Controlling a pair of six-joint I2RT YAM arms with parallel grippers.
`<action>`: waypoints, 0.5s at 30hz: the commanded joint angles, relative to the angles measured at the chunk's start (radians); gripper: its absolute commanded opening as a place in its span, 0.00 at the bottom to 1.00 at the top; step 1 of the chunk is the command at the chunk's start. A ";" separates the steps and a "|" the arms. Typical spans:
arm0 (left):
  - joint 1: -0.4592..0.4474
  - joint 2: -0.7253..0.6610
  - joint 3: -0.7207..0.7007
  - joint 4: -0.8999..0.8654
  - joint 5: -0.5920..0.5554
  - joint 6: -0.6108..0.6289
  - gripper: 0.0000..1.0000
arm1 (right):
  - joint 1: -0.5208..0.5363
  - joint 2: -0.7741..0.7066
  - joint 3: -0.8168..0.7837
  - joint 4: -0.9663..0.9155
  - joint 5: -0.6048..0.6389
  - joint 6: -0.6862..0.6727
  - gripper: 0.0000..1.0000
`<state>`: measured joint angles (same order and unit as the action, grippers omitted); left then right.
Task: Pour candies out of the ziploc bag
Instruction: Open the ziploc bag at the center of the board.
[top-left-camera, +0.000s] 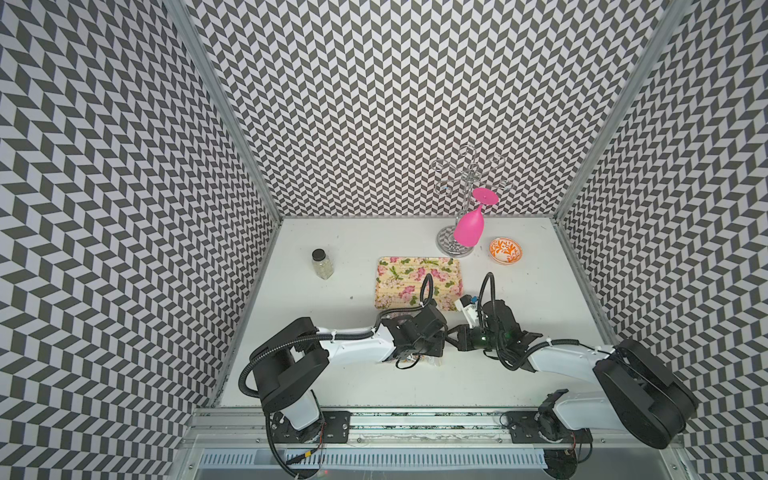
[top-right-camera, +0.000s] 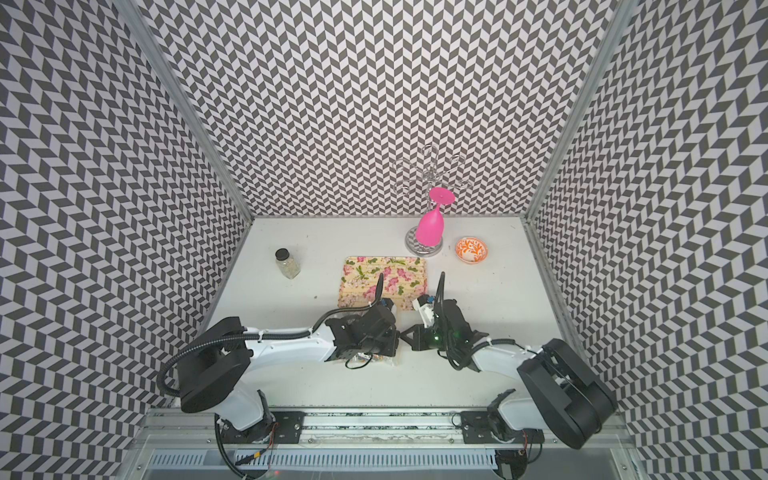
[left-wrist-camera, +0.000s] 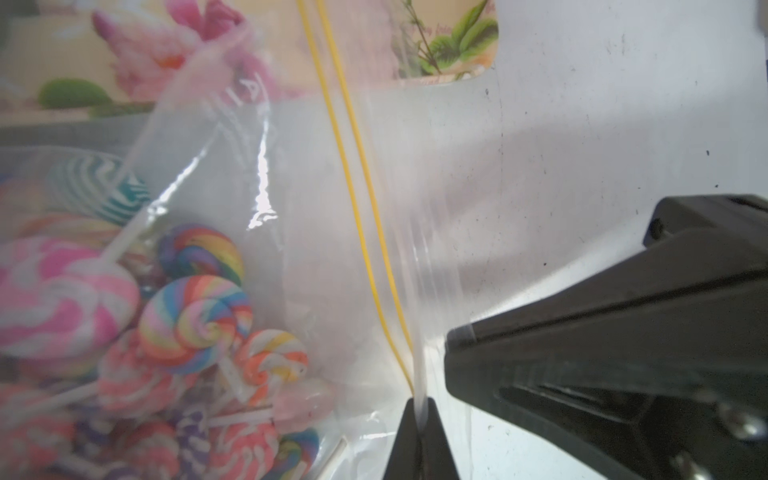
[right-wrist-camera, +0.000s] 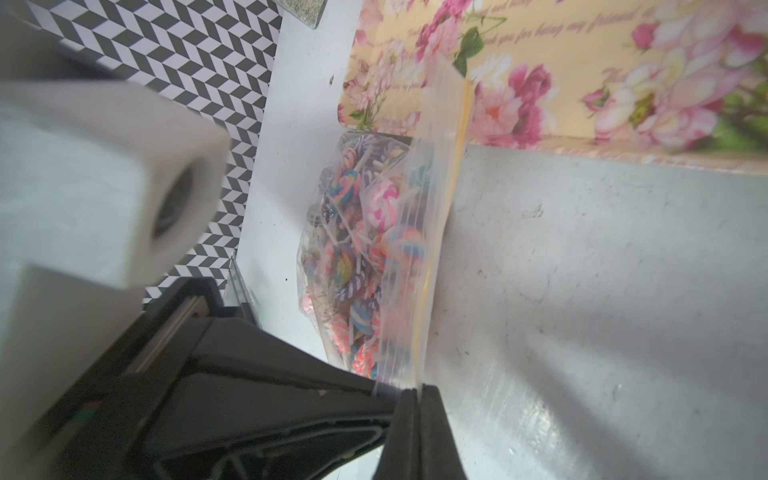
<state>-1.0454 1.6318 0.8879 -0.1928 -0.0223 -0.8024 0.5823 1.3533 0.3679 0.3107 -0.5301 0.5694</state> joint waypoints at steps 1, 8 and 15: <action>-0.005 0.019 0.045 -0.099 -0.110 -0.026 0.00 | 0.010 -0.008 0.015 -0.012 0.070 -0.008 0.00; -0.014 0.058 0.079 -0.188 -0.209 -0.076 0.00 | 0.038 0.002 0.060 -0.128 0.231 -0.033 0.00; -0.021 0.065 0.087 -0.239 -0.268 -0.105 0.00 | 0.050 0.034 0.063 -0.176 0.349 -0.028 0.00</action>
<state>-1.0664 1.6985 0.9573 -0.3733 -0.2089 -0.8772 0.6258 1.3739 0.4164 0.1562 -0.2699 0.5461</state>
